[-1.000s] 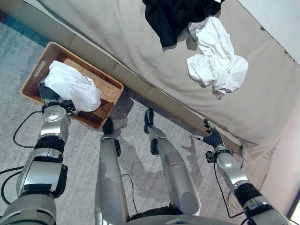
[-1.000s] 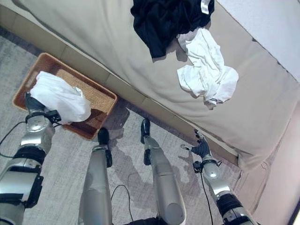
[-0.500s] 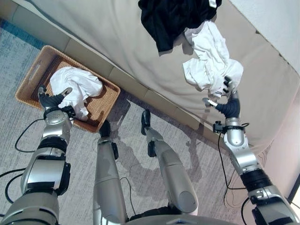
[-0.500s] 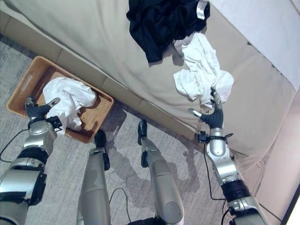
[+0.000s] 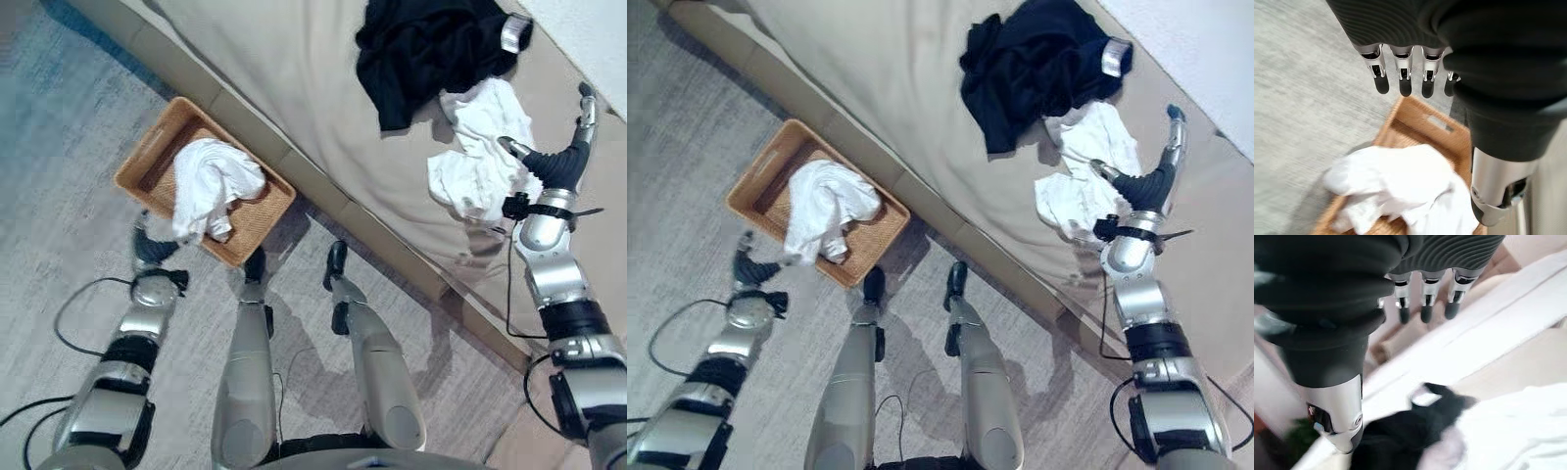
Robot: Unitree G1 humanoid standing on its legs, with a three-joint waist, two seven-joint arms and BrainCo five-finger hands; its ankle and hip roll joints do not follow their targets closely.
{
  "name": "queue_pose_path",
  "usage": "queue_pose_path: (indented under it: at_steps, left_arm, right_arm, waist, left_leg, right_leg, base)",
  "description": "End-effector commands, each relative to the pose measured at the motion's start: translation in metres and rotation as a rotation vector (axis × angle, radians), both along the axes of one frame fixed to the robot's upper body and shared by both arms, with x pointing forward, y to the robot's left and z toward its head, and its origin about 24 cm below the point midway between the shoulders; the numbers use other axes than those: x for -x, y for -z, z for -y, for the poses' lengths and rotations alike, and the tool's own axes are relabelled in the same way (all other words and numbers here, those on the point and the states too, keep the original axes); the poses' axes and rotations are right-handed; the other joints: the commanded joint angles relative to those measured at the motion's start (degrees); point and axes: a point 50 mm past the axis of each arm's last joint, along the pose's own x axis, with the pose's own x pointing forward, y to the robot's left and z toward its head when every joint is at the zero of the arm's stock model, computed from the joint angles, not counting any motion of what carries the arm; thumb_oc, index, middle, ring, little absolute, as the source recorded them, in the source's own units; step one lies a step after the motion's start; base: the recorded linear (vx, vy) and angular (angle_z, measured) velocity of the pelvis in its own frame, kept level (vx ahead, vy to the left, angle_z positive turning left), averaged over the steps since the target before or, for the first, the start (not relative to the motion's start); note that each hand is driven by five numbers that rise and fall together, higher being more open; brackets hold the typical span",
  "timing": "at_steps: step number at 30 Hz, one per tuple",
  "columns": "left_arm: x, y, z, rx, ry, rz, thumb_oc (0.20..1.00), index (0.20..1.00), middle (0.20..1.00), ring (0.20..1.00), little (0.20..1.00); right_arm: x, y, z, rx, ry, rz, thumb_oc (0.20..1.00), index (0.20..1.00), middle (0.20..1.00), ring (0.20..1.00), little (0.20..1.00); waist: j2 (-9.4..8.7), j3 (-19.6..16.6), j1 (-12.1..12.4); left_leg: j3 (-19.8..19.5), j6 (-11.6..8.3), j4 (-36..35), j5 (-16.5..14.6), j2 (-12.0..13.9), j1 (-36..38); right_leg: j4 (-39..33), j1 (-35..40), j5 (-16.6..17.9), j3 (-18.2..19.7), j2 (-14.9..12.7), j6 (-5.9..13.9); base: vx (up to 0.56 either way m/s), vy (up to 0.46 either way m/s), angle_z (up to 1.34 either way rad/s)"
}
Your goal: Pick up clothes into the bucket
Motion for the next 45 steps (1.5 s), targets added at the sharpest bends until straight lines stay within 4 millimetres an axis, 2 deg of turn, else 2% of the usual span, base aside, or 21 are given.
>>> queue_pose_path:
  at_steps: [1, 2, 3, 4, 5, 9, 12, 14, 20, 21, 23, 24, 30, 35, 36, 37, 38, 39, 40, 43, 45]
  left_arm:
    - [0.019, 0.029, 0.059, 0.135, 0.253, -0.055, 1.000, 1.000, 1.000, 1.000, 1.000]
    - [0.025, 0.036, 0.072, 0.158, 0.312, -0.083, 1.000, 1.000, 1.000, 1.000, 1.000]
    - [0.029, 0.040, 0.087, 0.176, 0.377, -0.100, 1.000, 1.000, 1.000, 1.000, 1.000]
    - [0.033, 0.044, 0.098, 0.193, 0.420, -0.117, 1.000, 1.000, 1.000, 1.000, 1.000]
    - [0.035, 0.045, 0.108, 0.213, 0.463, -0.123, 1.000, 1.000, 1.000, 1.000, 1.000]
    - [0.033, 0.037, 0.146, 0.304, 0.573, -0.097, 1.000, 1.000, 1.000, 1.000, 1.000]
    - [0.027, 0.029, 0.156, 0.331, 0.601, -0.075, 1.000, 1.000, 1.000, 1.000, 1.000]
    - [0.025, 0.027, 0.161, 0.345, 0.612, -0.074, 1.000, 1.000, 1.000, 1.000, 1.000]
    - [0.017, 0.026, 0.150, 0.339, 0.553, -0.078, 1.000, 1.000, 1.000, 1.000, 1.000]
    - [0.014, 0.027, 0.145, 0.344, 0.516, -0.081, 1.000, 1.000, 1.000, 1.000, 1.000]
    - [0.011, 0.027, 0.140, 0.351, 0.488, -0.079, 1.000, 1.000, 1.000, 1.000, 1.000]
    - [0.011, 0.026, 0.140, 0.359, 0.482, -0.078, 1.000, 1.000, 1.000, 1.000, 1.000]
    - [0.006, 0.022, 0.143, 0.347, 0.486, -0.064, 1.000, 1.000, 1.000, 1.000, 1.000]
    - [0.007, 0.022, 0.142, 0.337, 0.495, -0.058, 1.000, 1.000, 1.000, 1.000, 1.000]
    - [0.007, 0.022, 0.142, 0.337, 0.495, -0.058, 1.000, 1.000, 1.000, 1.000, 1.000]
    - [0.009, 0.024, 0.137, 0.329, 0.484, -0.067, 1.000, 1.000, 1.000, 1.000, 1.000]
    - [0.009, 0.025, 0.135, 0.324, 0.479, -0.070, 1.000, 1.000, 1.000, 1.000, 1.000]
    - [0.009, 0.025, 0.135, 0.324, 0.479, -0.070, 1.000, 1.000, 1.000, 1.000, 1.000]
    - [0.012, 0.026, 0.130, 0.326, 0.465, -0.066, 1.000, 1.000, 1.000, 1.000, 1.000]
    - [0.012, 0.022, 0.121, 0.325, 0.446, -0.042, 1.000, 1.000, 1.000, 1.000, 1.000]
    - [0.011, 0.020, 0.118, 0.316, 0.443, -0.030, 1.000, 1.000, 1.000, 1.000, 1.000]
  right_arm:
    - [0.006, -0.043, 0.042, 0.103, 0.128, -0.049, 1.000, 1.000, 1.000, 1.000, 1.000]
    - [0.002, -0.050, 0.043, 0.147, 0.132, -0.082, 1.000, 1.000, 1.000, 1.000, 1.000]
    - [0.000, -0.046, 0.051, 0.138, 0.164, -0.136, 1.000, 1.000, 1.000, 1.000, 1.000]
    - [-0.005, -0.045, 0.051, 0.142, 0.167, -0.187, 1.000, 1.000, 1.000, 1.000, 1.000]
    - [-0.011, -0.053, 0.048, 0.145, 0.154, -0.190, 1.000, 1.000, 1.000, 1.000, 1.000]
    - [-0.018, -0.050, 0.059, 0.140, 0.192, -0.352, 1.000, 1.000, 1.000, 1.000, 1.000]
    - [-0.026, -0.052, 0.052, 0.188, 0.161, -0.436, 1.000, 1.000, 1.000, 1.000, 1.000]
    - [-0.027, -0.044, 0.054, 0.217, 0.140, -0.553, 1.000, 1.000, 1.000, 1.000, 1.000]
    - [-0.034, -0.031, 0.046, 0.310, 0.112, -0.751, 1.000, 1.000, 1.000, 1.000, 1.000]
    - [-0.035, -0.030, 0.045, 0.340, 0.107, -0.807, 0.799, 0.799, 0.799, 0.799, 0.799]
    - [-0.037, -0.036, 0.043, 0.350, 0.105, -0.809, 0.467, 0.467, 0.467, 0.467, 0.467]
    - [-0.038, -0.038, 0.042, 0.344, 0.105, -0.799, 0.200, 0.200, 0.200, 0.200, 0.200]
    - [-0.039, -0.062, 0.040, 0.356, 0.122, -0.708, 0.200, 0.200, 0.200, 0.200, 0.200]
    - [-0.036, -0.127, 0.029, 0.349, 0.094, -0.409, 0.200, 0.200, 0.200, 0.200, 0.200]
    - [-0.036, -0.127, 0.029, 0.349, 0.094, -0.409, 0.200, 0.200, 0.200, 0.200, 0.200]
    - [-0.035, -0.145, 0.019, 0.385, 0.067, -0.337, 0.200, 0.200, 0.200, 0.200, 0.200]
    - [-0.032, -0.155, 0.017, 0.393, 0.063, -0.294, 0.200, 0.200, 0.200, 0.200, 0.200]
    - [-0.032, -0.155, 0.017, 0.393, 0.063, -0.294, 0.200, 0.200, 0.200, 0.200, 0.200]
    - [-0.028, -0.173, 0.008, 0.424, 0.043, -0.218, 0.200, 0.200, 0.200, 0.200, 0.200]
    - [-0.017, -0.199, -0.004, 0.438, 0.012, -0.062, 0.200, 0.200, 0.200, 0.200, 0.200]
    - [-0.013, -0.206, -0.010, 0.446, -0.004, 0.002, 0.200, 0.200, 0.200, 0.200, 0.200]
  waist:
    - [7.90, -0.8, -1.0]
    - [8.91, -0.8, -1.0]
    - [10.02, -0.8, -0.8]
    - [10.95, -0.8, -0.8]
    - [11.76, -0.8, -0.9]
    - [14.33, -0.8, -0.3]
    - [15.17, -0.8, -0.3]
    - [15.58, -0.8, -0.2]
    - [16.64, -0.8, -0.2]
    - [16.94, -0.8, -0.4]
    - [17.15, -0.8, -0.7]
    - [17.23, -0.8, -0.7]
    - [17.00, -0.8, -1.3]
    - [14.63, -0.8, -2.4]
    - [14.65, -0.8, -2.4]
    - [13.43, -0.8, -2.9]
    - [12.77, -0.8, -3.2]
    - [12.78, -0.8, -3.2]
    - [11.62, -0.8, -3.6]
    - [10.03, -0.8, -4.3]
    - [9.60, -0.8, -4.4]
  left_leg:
    - [-1.1, 0.44, -2.5, 1.5, -2.0, 2.1]
    - [-0.9, 0.28, -3.9, 2.3, -1.8, 2.5]
    - [-0.8, 0.07, -4.9, 3.0, -1.7, 2.6]
    - [-0.7, -0.11, -6.4, 4.0, -1.3, 2.7]
    - [-0.4, -0.20, -7.7, 4.7, -1.0, 2.8]
    - [-0.6, -0.65, -10.8, 6.5, -0.2, 1.9]
    - [0.1, -0.65, -10.3, 6.4, -0.1, 0.8]
    - [0.5, -0.59, -9.5, 6.2, -0.2, -0.4]
    - [1.7, -0.62, -9.2, 6.4, -0.1, -2.1]
    - [1.9, -0.58, -9.6, 6.6, -0.2, -2.0]
    - [2.0, -0.54, -9.7, 6.7, -0.4, -1.9]
    - [2.1, -0.53, -9.7, 6.7, -0.5, -1.9]
    - [1.8, -0.41, -9.3, 6.6, -1.0, -1.4]
    - [1.3, -0.52, -8.8, 6.2, -1.4, 1.0]
    - [1.3, -0.53, -8.8, 6.2, -1.4, 1.0]
    - [1.3, -0.47, -8.7, 5.9, -1.4, 2.1]
    - [1.2, -0.56, -8.6, 5.8, -1.3, 2.9]
    - [1.2, -0.56, -8.6, 5.8, -1.3, 2.9]
    - [1.0, -0.52, -8.4, 5.3, -1.3, 4.7]
    - [0.7, -0.57, -8.2, 4.6, -1.2, 8.2]
    - [0.6, -0.56, -8.2, 4.6, -1.1, 9.1]
  right_leg:
    - [7.1, 1.3, -5.2, -0.3, -3.4, 3.10]
    - [7.3, 0.9, -5.5, -0.1, -3.4, 2.95]
    - [7.6, 0.5, -5.7, 0.0, -3.4, 2.87]
    - [8.0, -0.4, -5.9, 0.2, -3.4, 2.81]
    - [8.6, -1.6, -6.1, 0.6, -3.3, 2.76]
    - [11.1, -6.1, -6.9, 2.1, -2.8, 2.54]
    - [12.4, -8.8, -6.8, 3.6, -2.5, 2.52]
    - [13.3, -10.7, -6.5, 4.5, -2.0, 2.52]
    - [14.7, -13.6, -6.3, 6.1, -1.6, 2.50]
    - [14.7, -13.8, -6.4, 6.2, -1.6, 2.42]
    - [14.9, -14.0, -6.4, 6.2, -1.7, 2.35]
    - [15.0, -13.9, -6.4, 6.3, -1.7, 2.32]
    - [14.8, -12.8, -6.5, 6.1, -2.1, 2.21]
    - [13.4, -8.5, -6.4, 5.4, -2.3, 2.15]
    - [13.4, -8.4, -6.4, 5.3, -2.3, 2.15]
    - [12.8, -6.9, -6.1, 5.1, -2.3, 2.17]
    - [12.5, -5.7, -6.0, 5.0, -2.3, 2.19]
    - [12.4, -5.7, -6.0, 5.0, -2.3, 2.19]
    - [11.8, -3.3, -5.9, 4.8, -2.3, 2.18]
    - [10.5, 1.6, -5.9, 4.4, -2.1, 2.34]
    - [9.8, 2.9, -5.4, 4.2, -2.0, 2.37]
  base:
    - [0.01, -0.011, 0.21]
    - [0.01, -0.031, 0.17]
    - [0.01, -0.051, 0.04]
    - [0.00, -0.049, -0.04]
    - [0.01, -0.042, -0.04]
    - [0.01, -0.086, -0.14]
    - [0.01, -0.081, -0.06]
    - [0.01, -0.065, -0.15]
    - [0.01, -0.032, -0.06]
    - [0.00, -0.016, -0.05]
    - [0.00, 0.000, 0.00]
    - [0.00, 0.000, 0.00]
    - [-0.01, -0.008, 0.03]
    - [-0.03, -0.011, 0.05]
    - [-0.02, 0.012, 0.15]
    - [-0.02, 0.012, 0.15]
    - [-0.02, 0.012, 0.10]
    - [-0.01, 0.015, 0.07]
    - [-0.01, 0.019, 0.05]
    - [0.01, 0.030, 0.07]
    - [0.02, 0.018, 0.01]
